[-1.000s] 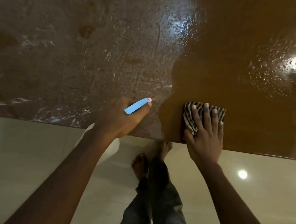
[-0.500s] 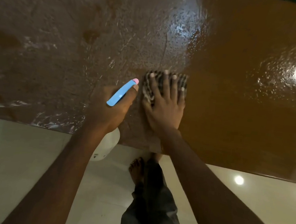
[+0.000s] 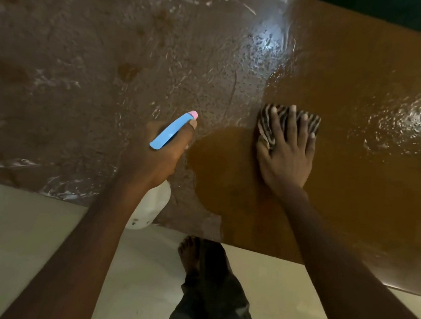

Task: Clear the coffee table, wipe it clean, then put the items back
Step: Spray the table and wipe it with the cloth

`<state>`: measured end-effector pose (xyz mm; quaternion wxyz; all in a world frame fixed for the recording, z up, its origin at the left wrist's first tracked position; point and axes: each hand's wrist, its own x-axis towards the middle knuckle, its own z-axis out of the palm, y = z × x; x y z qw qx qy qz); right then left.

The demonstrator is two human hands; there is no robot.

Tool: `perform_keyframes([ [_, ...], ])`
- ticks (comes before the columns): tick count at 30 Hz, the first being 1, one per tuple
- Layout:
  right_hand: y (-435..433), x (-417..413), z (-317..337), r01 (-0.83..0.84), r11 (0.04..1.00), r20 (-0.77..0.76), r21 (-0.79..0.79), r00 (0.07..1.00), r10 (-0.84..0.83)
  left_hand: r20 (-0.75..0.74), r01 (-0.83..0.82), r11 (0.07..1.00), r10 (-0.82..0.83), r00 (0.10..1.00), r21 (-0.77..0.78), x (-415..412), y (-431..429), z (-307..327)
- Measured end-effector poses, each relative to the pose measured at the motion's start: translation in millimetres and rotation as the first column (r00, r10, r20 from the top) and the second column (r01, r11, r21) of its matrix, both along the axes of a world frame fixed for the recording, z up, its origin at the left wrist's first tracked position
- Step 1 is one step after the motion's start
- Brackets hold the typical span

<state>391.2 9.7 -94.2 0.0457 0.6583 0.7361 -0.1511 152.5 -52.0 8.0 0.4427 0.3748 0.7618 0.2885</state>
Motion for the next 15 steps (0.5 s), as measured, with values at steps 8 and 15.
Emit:
perform_keyframes([
  [8,-23.0,-59.3,0.0,-0.453,0.891,-0.058,0.007,0.890,0.453,-0.041,0.041,0.999,-0.042,0.998,-0.034,-1.7,39.3,7.9],
  [15,-42.3,12.7,-1.2,-0.337,0.941,0.004,-0.024,0.941,0.337,-0.081,0.153,0.980,-0.164,0.983,-0.128,8.1,77.2,5.8],
])
